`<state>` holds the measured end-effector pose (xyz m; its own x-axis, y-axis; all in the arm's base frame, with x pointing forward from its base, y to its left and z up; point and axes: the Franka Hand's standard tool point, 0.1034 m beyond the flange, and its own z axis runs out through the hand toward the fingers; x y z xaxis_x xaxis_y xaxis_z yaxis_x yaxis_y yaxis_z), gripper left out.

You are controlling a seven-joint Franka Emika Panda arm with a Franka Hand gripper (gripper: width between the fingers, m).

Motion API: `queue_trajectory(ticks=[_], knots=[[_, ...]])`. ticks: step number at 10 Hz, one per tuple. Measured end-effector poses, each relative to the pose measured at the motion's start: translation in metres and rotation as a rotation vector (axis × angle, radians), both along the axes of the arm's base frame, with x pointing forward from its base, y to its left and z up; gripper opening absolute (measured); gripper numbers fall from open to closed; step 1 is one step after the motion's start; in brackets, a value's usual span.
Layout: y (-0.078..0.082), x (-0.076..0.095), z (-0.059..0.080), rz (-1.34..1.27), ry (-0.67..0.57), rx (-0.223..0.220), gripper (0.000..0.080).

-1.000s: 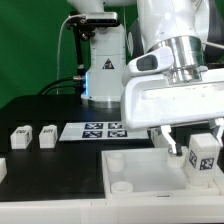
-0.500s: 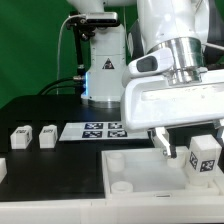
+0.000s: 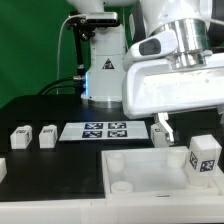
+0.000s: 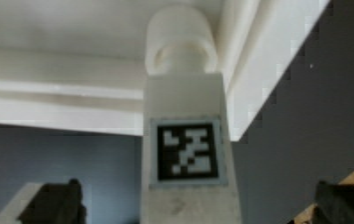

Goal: Assemble one leg

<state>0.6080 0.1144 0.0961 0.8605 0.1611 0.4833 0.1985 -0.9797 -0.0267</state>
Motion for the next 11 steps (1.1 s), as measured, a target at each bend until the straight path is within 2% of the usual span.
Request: queue_trajectory(ticks=[1,2,3,4,5,7,8,9,11], knots=[[0.000,0.005,-0.002,0.003,0.070,-0.003,0.0649],[-0.001,0.017,0.004,0.000,0.069,-0.001,0.0649],[0.000,0.016,-0.002,0.003,0.164,-0.003,0.0649],[0.003,0.021,0.001,0.004,0.293,-0.004,0.0649],[0.004,0.027,0.005,0.010,0.368,-0.006,0.0649],[-0.002,0.025,0.005,0.025,0.601,-0.018,0.0649],[-0.003,0.030,0.004,0.027,0.643,-0.018,0.0649],[-0.004,0.024,0.002,0.031,0.695,-0.019,0.0649],[-0.004,0.026,0.000,0.029,0.681,-0.019,0.0622]])
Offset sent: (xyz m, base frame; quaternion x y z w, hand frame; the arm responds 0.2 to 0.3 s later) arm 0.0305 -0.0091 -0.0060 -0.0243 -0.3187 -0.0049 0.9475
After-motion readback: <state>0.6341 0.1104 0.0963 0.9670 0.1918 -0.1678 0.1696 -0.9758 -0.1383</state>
